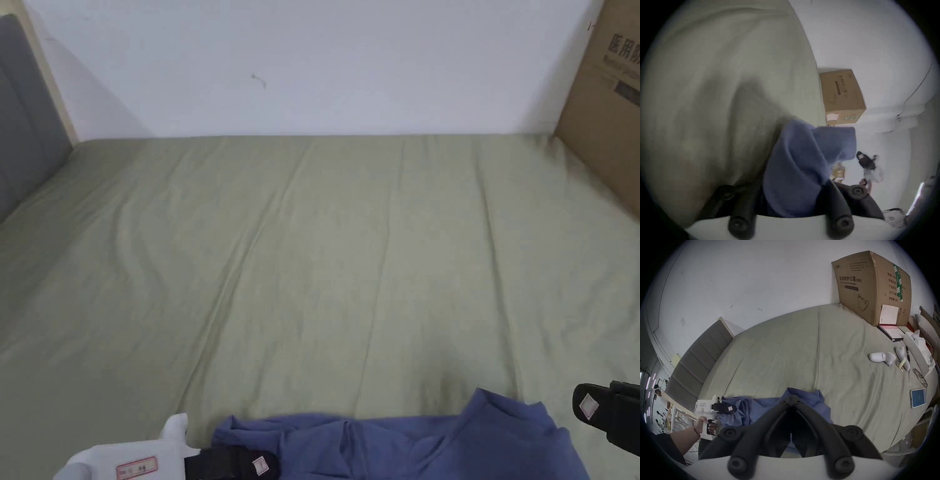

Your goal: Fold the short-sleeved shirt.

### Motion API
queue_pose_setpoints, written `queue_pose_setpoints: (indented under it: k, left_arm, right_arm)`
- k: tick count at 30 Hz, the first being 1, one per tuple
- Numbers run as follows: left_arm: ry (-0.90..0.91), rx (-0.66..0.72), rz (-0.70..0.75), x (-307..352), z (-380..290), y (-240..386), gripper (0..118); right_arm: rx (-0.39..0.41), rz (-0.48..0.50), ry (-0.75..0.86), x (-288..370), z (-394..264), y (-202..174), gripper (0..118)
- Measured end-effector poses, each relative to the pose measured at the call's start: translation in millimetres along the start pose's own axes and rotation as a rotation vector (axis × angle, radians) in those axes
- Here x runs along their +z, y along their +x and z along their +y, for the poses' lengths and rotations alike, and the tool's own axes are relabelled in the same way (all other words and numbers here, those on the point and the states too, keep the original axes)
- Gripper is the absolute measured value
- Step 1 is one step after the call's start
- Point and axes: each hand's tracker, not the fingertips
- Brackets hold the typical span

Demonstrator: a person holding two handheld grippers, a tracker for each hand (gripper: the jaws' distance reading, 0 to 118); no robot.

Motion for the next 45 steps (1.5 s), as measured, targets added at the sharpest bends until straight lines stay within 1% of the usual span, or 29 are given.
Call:
queue_pose_setpoints:
  k: [1, 2, 4, 6, 8, 10, 12, 15, 17, 19, 22, 23, 24, 26, 27, 28, 29, 31, 32, 33, 34, 35, 36, 37, 38, 39, 40, 42, 45]
  left_arm:
    - [0.017, -0.056, 0.041, 7, -4, 13, 11]
    - [0.060, -0.151, 0.082, 16, -3, 28, 11]
    - [0.085, -0.237, 0.128, 36, -7, 62, 11]
    - [0.135, -0.305, 0.213, 61, -10, 90, 11]
    - [0.220, -0.358, 0.446, 92, -11, 116, 11]
    - [0.262, -0.454, 0.764, 108, -17, 144, 11]
    - [0.284, -0.514, 0.871, 114, -23, 160, 11]
    - [0.250, -0.505, 0.830, 99, -32, 179, 11]
    - [0.205, -0.431, 0.675, 78, -35, 189, 11]
    - [0.156, -0.377, 0.581, 46, -35, 199, 11]
    - [0.097, -0.380, 0.556, -9, -30, 205, 12]
    - [0.073, -0.392, 0.551, -31, -29, 206, 15]
    - [0.046, -0.400, 0.542, -50, -29, 205, 24]
    - [-0.013, -0.365, 0.481, -78, -29, 202, 74]
    - [-0.033, -0.336, 0.417, -94, -30, 201, 96]
    - [-0.038, -0.300, 0.317, -93, -32, 195, 113]
    - [-0.018, -0.283, 0.213, -93, -33, 194, 115]
    - [0.038, -0.285, 0.054, -79, -33, 194, 114]
    - [0.085, -0.334, 0.062, -72, -31, 206, 114]
    - [0.127, -0.392, 0.111, -63, -32, 210, 114]
    - [0.159, -0.440, 0.205, -52, -35, 213, 113]
    - [0.166, -0.494, 0.279, -41, -38, 214, 106]
    - [0.177, -0.540, 0.319, -31, -42, 219, 86]
    - [0.205, -0.579, 0.354, -22, -48, 219, 38]
    - [0.220, -0.614, 0.400, -18, -54, 219, 0]
    - [0.219, -0.643, 0.457, -16, -59, 219, 0]
    - [0.220, -0.662, 0.463, -16, -62, 219, 0]
    - [0.147, -0.664, 0.417, -24, -65, 217, 0]
    - [0.076, -0.689, 0.471, -59, -66, 212, 0]
  right_arm:
    - [-0.001, 0.006, -0.001, 0, -1, 0, 0]
    - [-0.001, 0.011, -0.003, 1, -1, 0, 0]
    - [0.009, 0.019, 0.000, 5, 0, -1, 0]
    - [0.018, 0.024, 0.013, 9, -1, -1, 0]
    - [0.020, 0.033, 0.026, 13, -2, 0, 0]
    - [0.010, 0.050, 0.034, 16, -5, 3, 0]
    - [-0.001, 0.064, 0.040, 19, -8, 5, 0]
    - [-0.014, 0.078, 0.047, 21, -14, 9, 0]
    - [-0.024, 0.088, 0.045, 23, -18, 12, 0]
    - [-0.027, 0.090, 0.046, 27, -20, 15, 0]
    - [-0.027, 0.080, 0.060, 34, -20, 22, 0]
    - [-0.029, 0.075, 0.065, 36, -19, 25, 0]
    - [-0.032, 0.072, 0.070, 39, -18, 28, 0]
    - [-0.041, 0.061, 0.077, 42, -17, 34, 0]
    - [-0.045, 0.056, 0.080, 44, -17, 37, 0]
    - [-0.050, 0.050, 0.081, 45, -16, 40, 0]
    - [-0.053, 0.044, 0.083, 46, -16, 42, 0]
    - [-0.060, 0.037, 0.084, 46, -17, 46, 0]
    - [-0.064, 0.034, 0.084, 46, -17, 48, 0]
    - [-0.066, 0.034, 0.083, 46, -17, 50, 0]
    - [-0.067, 0.031, 0.084, 46, -16, 51, 0]
    - [-0.066, 0.026, 0.087, 47, -16, 52, 0]
    - [-0.066, 0.024, 0.090, 47, -15, 53, 0]
    - [-0.066, 0.023, 0.091, 47, -15, 54, 0]
    - [-0.065, 0.022, 0.093, 48, -14, 55, 0]
    - [-0.064, 0.019, 0.094, 48, -14, 55, 0]
    - [-0.063, 0.016, 0.095, 48, -14, 56, 0]
    - [-0.063, 0.010, 0.096, 46, -13, 57, 0]
    - [-0.074, 0.008, 0.089, 43, -13, 60, 0]
